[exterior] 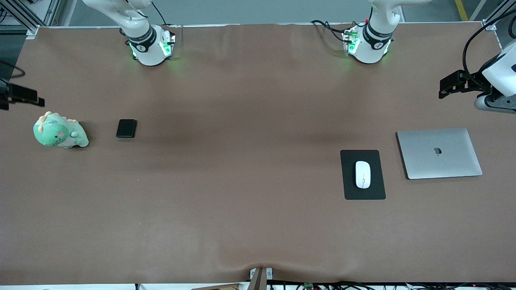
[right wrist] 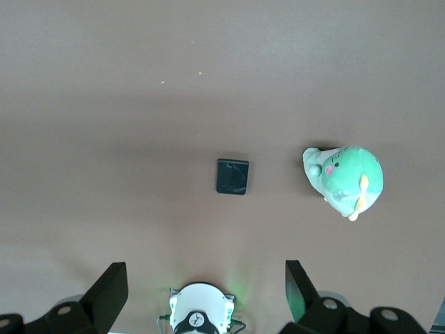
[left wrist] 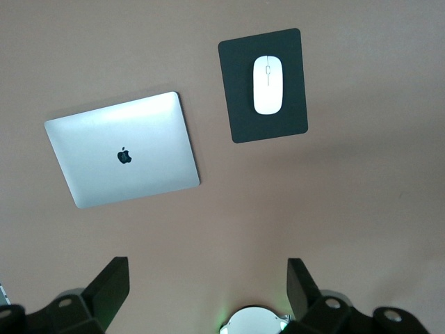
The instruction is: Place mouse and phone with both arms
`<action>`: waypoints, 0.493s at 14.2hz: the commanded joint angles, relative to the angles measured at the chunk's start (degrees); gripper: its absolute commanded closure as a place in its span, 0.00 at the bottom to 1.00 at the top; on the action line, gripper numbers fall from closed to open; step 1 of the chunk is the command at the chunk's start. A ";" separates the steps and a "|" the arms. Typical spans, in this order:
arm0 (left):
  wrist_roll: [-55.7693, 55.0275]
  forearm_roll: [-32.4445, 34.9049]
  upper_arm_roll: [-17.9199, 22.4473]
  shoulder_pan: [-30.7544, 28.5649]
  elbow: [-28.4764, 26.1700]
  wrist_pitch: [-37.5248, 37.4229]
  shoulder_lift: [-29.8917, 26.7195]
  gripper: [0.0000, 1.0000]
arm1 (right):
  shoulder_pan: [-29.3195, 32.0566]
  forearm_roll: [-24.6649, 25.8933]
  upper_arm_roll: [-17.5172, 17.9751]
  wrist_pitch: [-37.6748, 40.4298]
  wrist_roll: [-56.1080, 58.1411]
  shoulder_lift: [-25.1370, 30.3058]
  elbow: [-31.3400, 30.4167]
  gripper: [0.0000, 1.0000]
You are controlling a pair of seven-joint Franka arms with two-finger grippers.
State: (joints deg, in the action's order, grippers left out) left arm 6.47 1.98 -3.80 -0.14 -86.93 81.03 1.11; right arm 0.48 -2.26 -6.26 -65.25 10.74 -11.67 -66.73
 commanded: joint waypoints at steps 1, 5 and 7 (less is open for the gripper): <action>0.21 -1.19 -0.16 -0.38 1.15 -0.17 0.48 0.00 | -0.57 0.42 0.20 3.80 0.42 4.28 -0.86 0.00; 0.21 -1.19 -0.16 -0.38 1.15 -0.08 0.48 0.00 | 1.98 0.59 1.69 4.17 0.42 9.73 -3.40 0.00; 0.21 -1.19 -0.16 -0.38 1.15 -0.17 0.48 0.00 | 2.42 0.68 1.69 3.73 0.42 11.49 -4.64 0.00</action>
State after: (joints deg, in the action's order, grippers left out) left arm 6.47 1.98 -3.80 -0.14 -86.93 81.03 1.11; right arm 1.29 -2.25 -5.84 -60.70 10.74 -3.06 -68.02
